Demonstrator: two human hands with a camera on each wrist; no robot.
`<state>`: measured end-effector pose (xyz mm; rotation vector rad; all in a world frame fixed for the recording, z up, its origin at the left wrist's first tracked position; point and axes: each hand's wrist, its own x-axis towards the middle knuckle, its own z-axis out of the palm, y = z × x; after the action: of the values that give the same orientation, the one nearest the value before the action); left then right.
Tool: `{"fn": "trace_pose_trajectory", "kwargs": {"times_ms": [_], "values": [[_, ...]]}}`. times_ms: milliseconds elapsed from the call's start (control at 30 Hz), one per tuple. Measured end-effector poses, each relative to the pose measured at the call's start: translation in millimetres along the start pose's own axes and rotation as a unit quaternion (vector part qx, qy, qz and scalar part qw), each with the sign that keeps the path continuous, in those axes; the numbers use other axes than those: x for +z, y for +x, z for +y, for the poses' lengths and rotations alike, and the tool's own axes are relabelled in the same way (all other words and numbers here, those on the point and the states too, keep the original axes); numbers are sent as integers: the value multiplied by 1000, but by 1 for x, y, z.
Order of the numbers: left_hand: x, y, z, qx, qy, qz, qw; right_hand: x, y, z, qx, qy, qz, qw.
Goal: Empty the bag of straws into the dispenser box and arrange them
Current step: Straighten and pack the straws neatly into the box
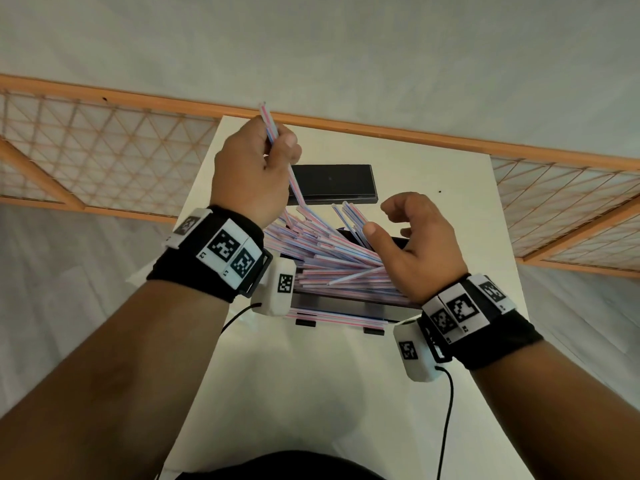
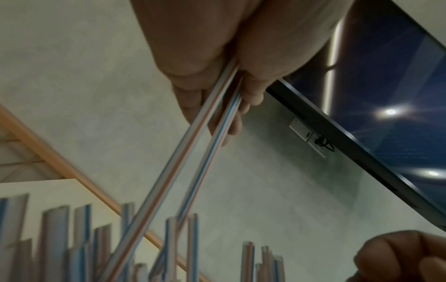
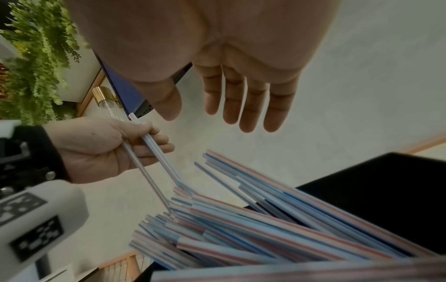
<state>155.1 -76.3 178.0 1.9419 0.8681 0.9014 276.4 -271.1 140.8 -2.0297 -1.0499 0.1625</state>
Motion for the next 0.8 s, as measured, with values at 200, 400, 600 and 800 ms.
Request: {"fn": "trace_pose_trajectory", "kwargs": {"times_ms": [200, 400, 600, 800], "values": [[2, 2, 5, 3, -64, 26, 998, 4, 1, -4, 2, 19, 4, 1000], [-4, -4, 24, 53, -67, 32, 996, 9, 7, -21, -16, 20, -17, 1000], [-16, 0, 57, 158, -57, 25, 985, 17, 25, -44, -45, 13, -56, 997], [-15, -9, 69, 156, -64, 23, 985, 27, 46, -61, -52, -2, -107, 993]]}}
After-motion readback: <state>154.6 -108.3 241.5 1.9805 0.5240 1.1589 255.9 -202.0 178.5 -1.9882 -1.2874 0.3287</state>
